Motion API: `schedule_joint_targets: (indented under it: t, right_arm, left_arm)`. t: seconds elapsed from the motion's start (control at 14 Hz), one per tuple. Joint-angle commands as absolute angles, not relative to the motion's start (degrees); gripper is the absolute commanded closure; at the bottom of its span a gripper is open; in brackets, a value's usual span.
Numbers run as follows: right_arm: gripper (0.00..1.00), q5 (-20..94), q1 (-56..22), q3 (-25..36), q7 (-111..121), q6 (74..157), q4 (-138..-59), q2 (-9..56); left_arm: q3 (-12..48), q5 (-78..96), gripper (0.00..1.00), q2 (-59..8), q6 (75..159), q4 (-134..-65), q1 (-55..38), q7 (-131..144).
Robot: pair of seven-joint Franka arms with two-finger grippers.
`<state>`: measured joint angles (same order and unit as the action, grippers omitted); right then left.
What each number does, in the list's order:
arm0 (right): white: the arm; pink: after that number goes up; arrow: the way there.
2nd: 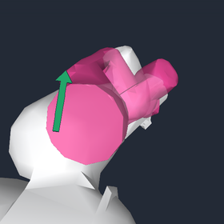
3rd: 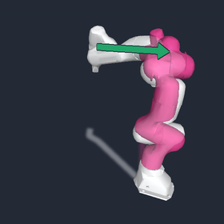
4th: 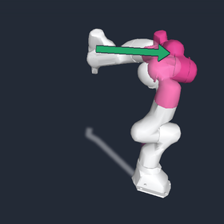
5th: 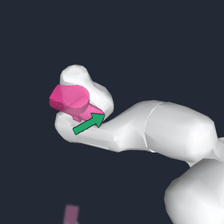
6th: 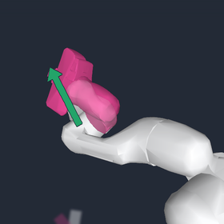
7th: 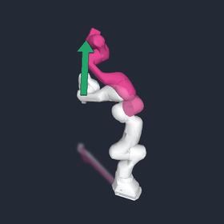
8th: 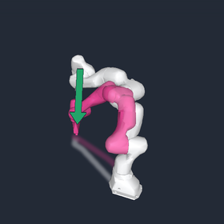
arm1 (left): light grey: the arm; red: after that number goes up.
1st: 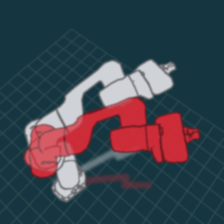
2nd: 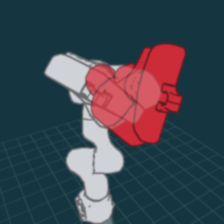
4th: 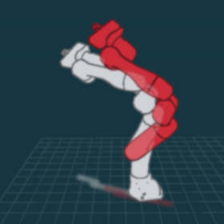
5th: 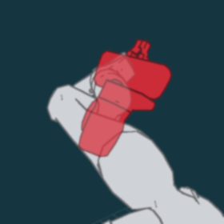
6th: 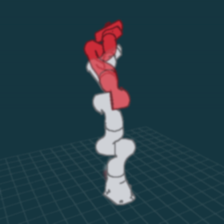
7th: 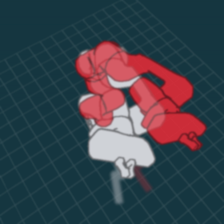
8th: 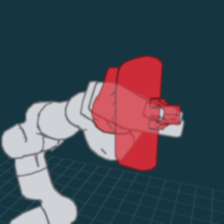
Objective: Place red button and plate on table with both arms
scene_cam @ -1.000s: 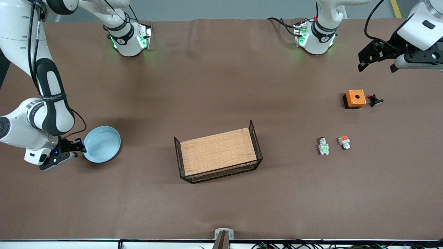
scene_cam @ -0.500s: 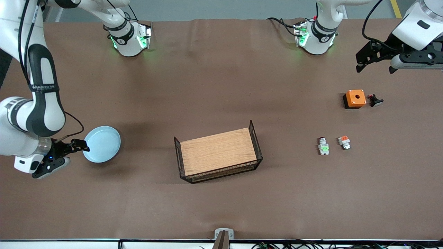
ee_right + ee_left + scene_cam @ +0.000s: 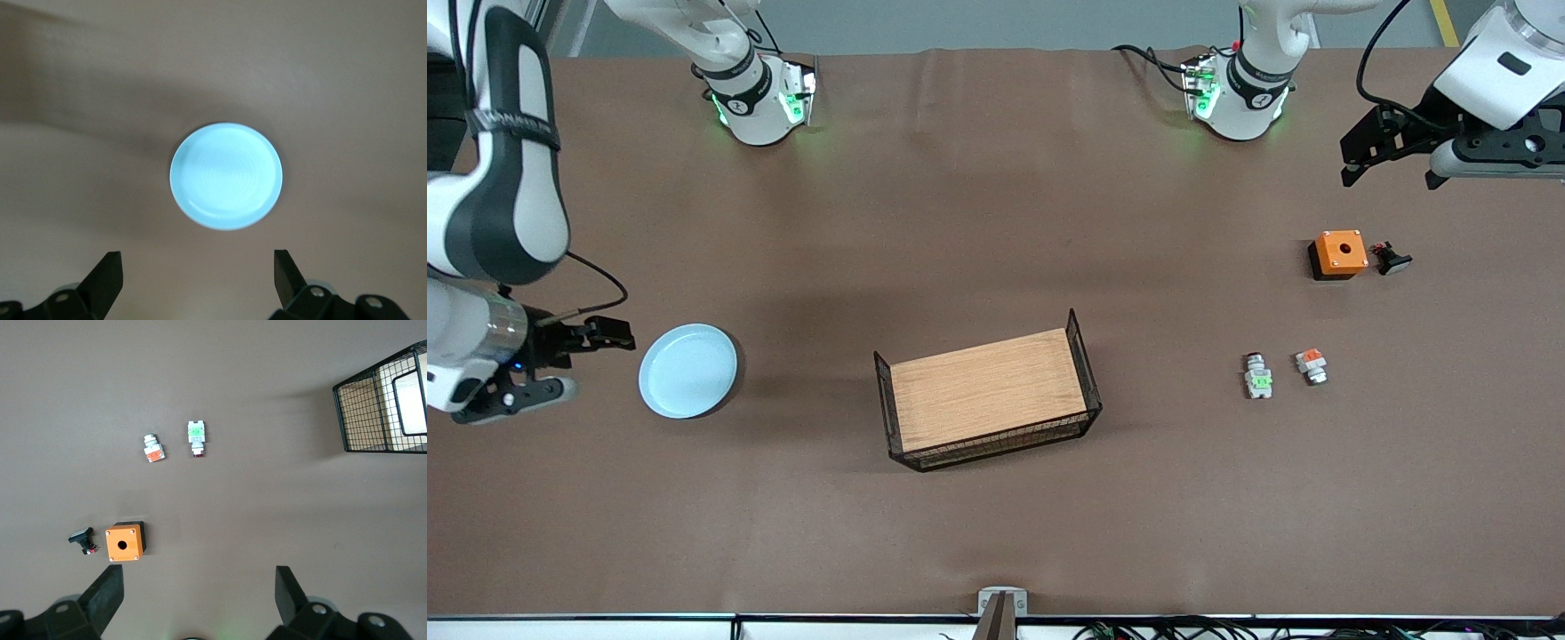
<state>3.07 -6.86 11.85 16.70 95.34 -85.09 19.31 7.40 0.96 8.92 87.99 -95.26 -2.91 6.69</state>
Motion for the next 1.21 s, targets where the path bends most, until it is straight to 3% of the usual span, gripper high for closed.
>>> schedule_joint_targets:
  t: [0.0, 0.36, 0.64, 1.14]
  right_arm:
    - [0.00, -1.4, -8.7, 11.7, 11.5, 92.4, -86.1, 13.7]
    - [0.00, -3.1, -5.1, 7.9, 12.1, 89.6, -86.6, 7.0]
    - [0.00, -2.5, -1.8, 7.9, 12.3, 96.4, -89.5, 6.7]
    - [0.00, 2.6, 1.3, 7.6, 20.7, 91.8, -90.3, 4.6]
  left_arm:
    - [7.7, 0.5, 0.00, 9.7, 88.7, -95.9, -2.6, 7.5]
    - [7.8, 0.5, 0.00, 9.8, 88.1, -96.0, -2.8, 7.4]
    - [7.8, 0.5, 0.00, 9.8, 87.3, -95.9, -2.9, 7.2]
    - [7.8, 0.5, 0.00, 9.8, 87.3, -95.9, -3.0, 7.5]
